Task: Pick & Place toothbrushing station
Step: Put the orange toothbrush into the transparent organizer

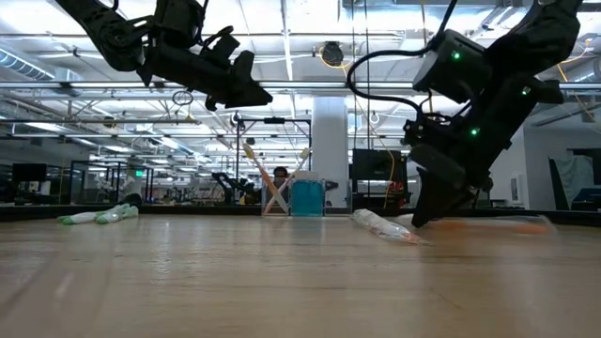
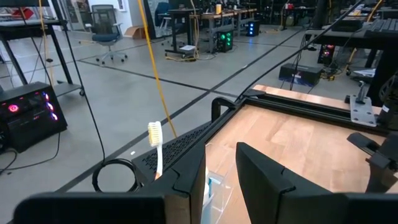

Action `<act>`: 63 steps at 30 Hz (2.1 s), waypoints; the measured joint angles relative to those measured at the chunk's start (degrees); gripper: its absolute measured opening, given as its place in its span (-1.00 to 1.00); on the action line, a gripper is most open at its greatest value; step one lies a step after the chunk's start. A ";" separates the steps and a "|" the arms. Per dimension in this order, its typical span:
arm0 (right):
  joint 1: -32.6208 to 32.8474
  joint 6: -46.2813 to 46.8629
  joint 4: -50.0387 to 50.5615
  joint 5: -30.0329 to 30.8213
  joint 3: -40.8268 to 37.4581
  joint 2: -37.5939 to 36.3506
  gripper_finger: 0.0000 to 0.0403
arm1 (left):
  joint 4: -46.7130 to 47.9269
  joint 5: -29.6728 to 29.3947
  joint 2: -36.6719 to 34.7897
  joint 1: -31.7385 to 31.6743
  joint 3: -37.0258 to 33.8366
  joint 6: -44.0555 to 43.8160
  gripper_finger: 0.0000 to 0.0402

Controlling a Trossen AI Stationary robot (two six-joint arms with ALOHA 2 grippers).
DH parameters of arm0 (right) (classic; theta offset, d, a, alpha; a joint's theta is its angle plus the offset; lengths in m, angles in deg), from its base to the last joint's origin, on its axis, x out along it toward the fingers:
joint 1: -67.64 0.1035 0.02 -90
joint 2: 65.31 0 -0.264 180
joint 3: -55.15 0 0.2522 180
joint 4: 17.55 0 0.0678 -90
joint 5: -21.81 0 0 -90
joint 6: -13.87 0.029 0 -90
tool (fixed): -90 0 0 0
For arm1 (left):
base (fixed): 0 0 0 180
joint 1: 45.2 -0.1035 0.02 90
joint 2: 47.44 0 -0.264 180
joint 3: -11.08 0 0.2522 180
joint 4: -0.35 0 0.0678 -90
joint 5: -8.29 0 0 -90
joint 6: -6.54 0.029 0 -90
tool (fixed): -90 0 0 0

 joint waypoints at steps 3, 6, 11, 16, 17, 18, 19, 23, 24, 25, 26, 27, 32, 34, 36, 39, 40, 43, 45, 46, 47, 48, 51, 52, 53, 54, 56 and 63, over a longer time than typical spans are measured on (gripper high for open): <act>0.00 -0.20 0.07 1.12 -0.47 0.02 -0.70 | 0.01 0.00 0.00 -0.04 0.00 0.00 -0.52; -0.04 -1.25 -0.06 1.31 -0.56 0.05 -0.92 | -0.01 0.00 0.00 -0.02 0.00 0.02 -0.52; -0.04 -6.19 -3.87 1.31 -0.56 -0.11 -0.95 | 0.01 0.00 0.00 -0.02 0.00 0.02 -0.52; -0.45 -17.36 -11.44 0.02 -0.82 -4.18 -0.97 | -0.01 0.07 0.00 -0.02 0.00 0.00 -0.52; -0.63 -19.82 -12.48 -0.29 -0.95 -5.69 -0.97 | -0.06 0.10 0.00 0.01 0.00 -0.16 -0.52; -0.91 -22.29 -14.63 -0.29 -1.01 -7.52 -0.97 | -0.26 0.10 0.00 0.09 0.00 -0.74 -0.52; -1.21 -24.56 -17.59 -0.11 -0.82 -9.47 -0.97 | -0.33 0.11 0.00 0.16 0.02 -1.42 -0.52; -2.52 -33.86 -26.10 0.39 -0.82 -16.00 -0.97 | -2.85 2.16 0.00 0.89 0.02 -4.51 -0.52; -2.76 -36.66 -29.28 0.43 -0.82 -17.09 -0.97 | -3.87 4.22 0.00 1.31 0.02 -4.64 -0.52; -2.80 -39.51 -32.68 0.46 -0.82 -18.24 -0.97 | -5.08 6.75 0.17 1.80 0.02 -4.24 -0.52; -2.80 -41.99 -36.53 0.24 -0.82 -19.07 -0.97 | -7.23 9.41 0.69 2.35 0.03 -3.35 -0.52; -2.85 -44.45 -40.50 -0.93 -0.64 -19.49 -0.97 | -9.39 11.81 1.15 3.02 0.04 -2.80 -0.52; -2.93 -52.25 -52.60 -11.34 -0.63 -18.49 -0.98 | -24.68 13.86 6.23 7.64 0.07 -4.04 -0.51; -2.66 -53.36 -53.37 -11.35 -0.63 -18.32 -0.98 | -28.02 13.94 8.44 9.03 0.74 -4.39 -0.49; -2.34 -54.08 -53.13 -11.15 -0.63 -18.32 -0.98 | -28.41 15.34 9.77 10.05 1.94 -5.09 -0.42; -2.29 -54.44 -53.64 -11.22 -0.63 -18.32 -0.98 | -28.07 17.15 12.54 11.71 5.14 -5.91 -0.23; -2.29 -54.46 -54.05 -11.23 -0.63 -18.34 -0.98 | -26.84 17.53 13.46 12.25 6.23 -5.75 -0.15; -2.23 -55.38 -55.23 -11.22 -0.63 -18.36 -0.98 | -23.71 17.97 16.60 13.88 9.81 -2.92 0.06; -2.19 -56.34 -56.14 -11.15 -0.63 -18.36 -0.98 | -22.02 18.07 18.00 14.43 11.76 -1.48 0.17; -2.19 -56.70 -56.83 -11.13 -0.63 -18.36 -0.98 | -22.02 17.99 18.55 14.61 12.45 -1.47 0.21; -2.19 -57.11 -57.67 -11.13 -0.63 -18.40 -0.98 | -22.07 17.97 18.94 14.67 12.82 -1.51 0.25; -2.19 -57.48 -58.41 -11.13 -0.63 -18.43 -0.98 | -22.47 17.97 19.30 14.67 13.24 -1.51 0.27; -2.17 -59.12 -58.84 -11.00 -0.61 -18.46 -0.98 | -22.62 17.98 19.54 14.68 14.31 -1.50 0.32; -2.19 -59.31 -58.87 -10.98 -0.61 -18.45 -0.98 | -22.63 18.01 19.52 14.72 14.65 -1.57 0.32; -2.19 -59.41 -58.86 -10.98 -0.61 -18.49 -0.98 | -22.65 18.16 19.51 14.71 14.86 -1.97 0.32; -2.19 -59.43 -58.80 -10.98 -0.61 -18.49 -0.98 | -22.67 18.15 19.50 14.71 15.04 -2.36 0.32; -2.21 -59.63 -58.47 -10.98 -0.61 -18.43 -0.98 | -22.70 18.18 19.45 14.73 15.10 -2.92 0.30; -2.34 -60.26 -58.58 -6.40 -0.61 -18.46 -0.98 | -22.70 19.20 19.75 15.39 15.15 -4.72 0.18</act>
